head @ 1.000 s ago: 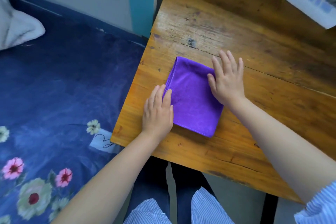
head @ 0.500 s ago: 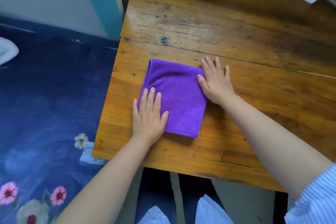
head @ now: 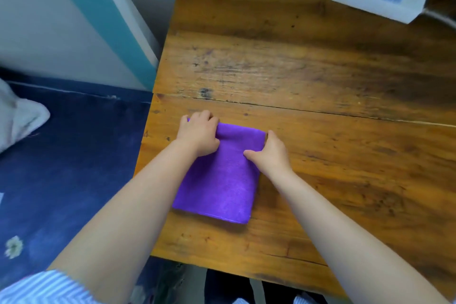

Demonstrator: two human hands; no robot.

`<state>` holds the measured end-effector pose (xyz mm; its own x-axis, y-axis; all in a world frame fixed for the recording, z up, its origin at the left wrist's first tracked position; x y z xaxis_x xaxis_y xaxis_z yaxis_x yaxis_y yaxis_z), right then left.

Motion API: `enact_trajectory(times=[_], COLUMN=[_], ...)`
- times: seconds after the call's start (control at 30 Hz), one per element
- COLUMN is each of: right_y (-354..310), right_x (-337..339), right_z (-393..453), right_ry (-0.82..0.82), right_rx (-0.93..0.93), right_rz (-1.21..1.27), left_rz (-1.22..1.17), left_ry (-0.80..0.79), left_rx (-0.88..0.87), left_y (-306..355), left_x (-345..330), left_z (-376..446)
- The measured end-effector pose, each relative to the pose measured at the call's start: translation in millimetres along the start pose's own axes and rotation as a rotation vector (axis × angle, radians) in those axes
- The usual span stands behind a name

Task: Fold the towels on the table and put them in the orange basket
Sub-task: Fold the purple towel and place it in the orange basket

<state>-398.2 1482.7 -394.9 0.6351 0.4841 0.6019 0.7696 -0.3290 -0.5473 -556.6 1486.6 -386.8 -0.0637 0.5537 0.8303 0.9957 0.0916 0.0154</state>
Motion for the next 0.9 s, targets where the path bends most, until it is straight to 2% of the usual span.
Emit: enact_trajectory(times=[0.13,0.2,0.4,0.57,0.67,0.8,0.9], right_y=[-7.4,-16.9,-59.8,-123.4,-161.5,-210.3,-233.9], right_x=[-1.2,-2.3,4.6,-1.7,-14.2,-52.3,-86.6], right_z=[14.2,16.2,8.8,-35.6,-71.5,-140.2,-195.0], right_ry=[-0.116,-0.238,-0.435,-0.611,-0.587,-0.482,-0.416], right_rx=[-0.059,-0.042,0.241,0.603,0.821,1.156,1.286], right_rz=[0.170,0.198,0.039,-0.456,-0.645,-0.806,-0.838], left_rz=[0.117,0.123,-0.027,-0.130,-0.267,-0.371,-0.361], left_ry=[-0.121,-0.176,-0.070,0.017,0.046,0.167,0.279], left_rx=[0.062,0.071,0.040,0.058,0.129,0.328,0.481], left_y=[-12.8,-18.9,-36.5,-62.7,-87.5,-135.8,-169.5], left_x=[8.3,9.1,20.0,26.4,25.2,11.5,-2.9], left_z=[2.0,-3.8,-49.2,-111.5,-156.6,-240.0,-305.8])
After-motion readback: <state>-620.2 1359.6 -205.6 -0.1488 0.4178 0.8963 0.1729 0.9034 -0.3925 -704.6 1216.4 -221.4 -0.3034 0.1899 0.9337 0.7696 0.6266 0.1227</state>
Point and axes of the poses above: each hand's wrist, its own z-axis towards the middle knuckle, its own x-axis out of the back of the hand, y = z × x, the point moved 5 cm from there along z, towards the middle knuckle, and after that the axes turned 1 degree about -y, right-handed, at the moved point
